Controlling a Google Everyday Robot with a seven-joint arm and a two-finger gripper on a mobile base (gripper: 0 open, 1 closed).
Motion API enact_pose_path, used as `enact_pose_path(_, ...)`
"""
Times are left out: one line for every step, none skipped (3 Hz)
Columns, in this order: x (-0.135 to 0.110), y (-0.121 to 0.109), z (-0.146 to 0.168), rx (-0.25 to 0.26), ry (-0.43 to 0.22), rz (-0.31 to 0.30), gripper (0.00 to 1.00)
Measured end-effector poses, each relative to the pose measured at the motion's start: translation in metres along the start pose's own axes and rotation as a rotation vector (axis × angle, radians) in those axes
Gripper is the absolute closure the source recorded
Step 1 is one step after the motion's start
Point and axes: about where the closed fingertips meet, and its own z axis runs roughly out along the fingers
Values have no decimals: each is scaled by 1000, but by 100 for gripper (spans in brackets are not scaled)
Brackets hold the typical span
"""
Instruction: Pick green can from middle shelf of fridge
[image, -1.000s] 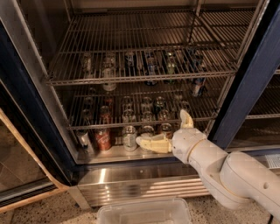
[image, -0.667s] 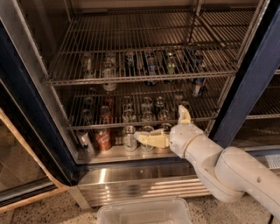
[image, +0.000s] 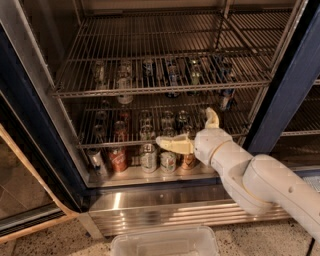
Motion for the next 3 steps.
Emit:
enact_pose_path(-5, -40, 16, 67, -26, -24, 0)
enact_pose_path(-5, -40, 16, 67, -26, -24, 0)
enact_pose_path(-14, -43, 30, 75, -57, -30, 0)
